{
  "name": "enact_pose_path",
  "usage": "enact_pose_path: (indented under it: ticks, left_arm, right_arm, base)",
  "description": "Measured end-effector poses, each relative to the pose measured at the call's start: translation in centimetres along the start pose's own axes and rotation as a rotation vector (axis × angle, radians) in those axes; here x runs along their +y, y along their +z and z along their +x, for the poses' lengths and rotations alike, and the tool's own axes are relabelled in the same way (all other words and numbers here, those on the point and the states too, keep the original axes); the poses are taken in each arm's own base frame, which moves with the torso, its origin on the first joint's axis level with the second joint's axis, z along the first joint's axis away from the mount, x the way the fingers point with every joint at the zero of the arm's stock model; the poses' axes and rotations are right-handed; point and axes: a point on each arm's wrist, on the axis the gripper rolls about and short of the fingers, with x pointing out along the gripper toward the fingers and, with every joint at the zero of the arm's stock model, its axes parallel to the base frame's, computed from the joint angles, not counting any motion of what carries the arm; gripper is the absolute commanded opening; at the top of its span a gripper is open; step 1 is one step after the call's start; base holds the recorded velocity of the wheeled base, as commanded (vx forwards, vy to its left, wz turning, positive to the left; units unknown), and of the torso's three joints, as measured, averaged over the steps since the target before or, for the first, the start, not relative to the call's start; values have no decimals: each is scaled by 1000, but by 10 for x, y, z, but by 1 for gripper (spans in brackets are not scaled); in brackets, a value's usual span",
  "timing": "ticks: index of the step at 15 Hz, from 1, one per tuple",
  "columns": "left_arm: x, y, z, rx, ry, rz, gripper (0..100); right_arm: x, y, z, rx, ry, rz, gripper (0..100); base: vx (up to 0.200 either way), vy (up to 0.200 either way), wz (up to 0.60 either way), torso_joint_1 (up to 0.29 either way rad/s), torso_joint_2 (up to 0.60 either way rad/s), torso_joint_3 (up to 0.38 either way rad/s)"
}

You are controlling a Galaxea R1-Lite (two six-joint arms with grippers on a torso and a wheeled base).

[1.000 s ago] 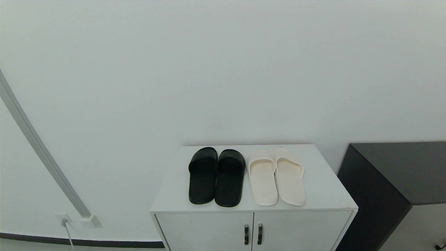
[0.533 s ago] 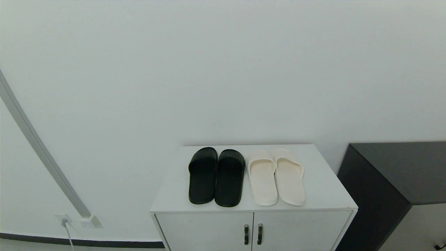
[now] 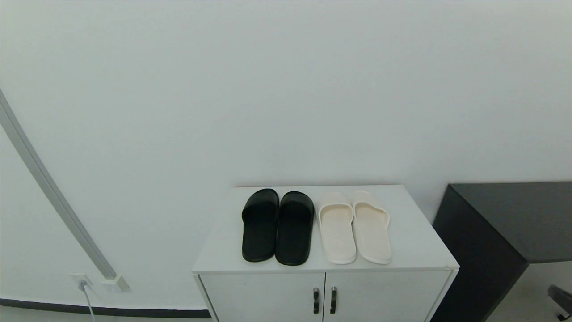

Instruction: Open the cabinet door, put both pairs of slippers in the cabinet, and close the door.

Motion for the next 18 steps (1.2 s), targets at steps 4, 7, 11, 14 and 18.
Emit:
enact_pose_path:
  ticks: [4,7,11,14,18]
  left_arm:
    - [0,0,0,0,0,0,0]
    - [0,0,0,0,1,0,0]
    - [0,0,0,1,1,1,0]
    - [0,0,0,1,0,1,0]
    - [0,0,0,1,-2,3,0]
  right_arm:
    - [16,28,68,25,72,-9,100]
    - [43,40,115,25,70,-9,100]
    - [80,47,166,45,20,7,100]
    - [111,45,197,43,-32,7,100]
    - [140,27,232,55,-134,58,100]
  base:
    - [0,0,0,0,0,0]
    - [0,0,0,0,0,0]
    - [0,0,0,0,0,0]
    - [0,0,0,0,0,0]
    - [0,0,0,0,0,0]
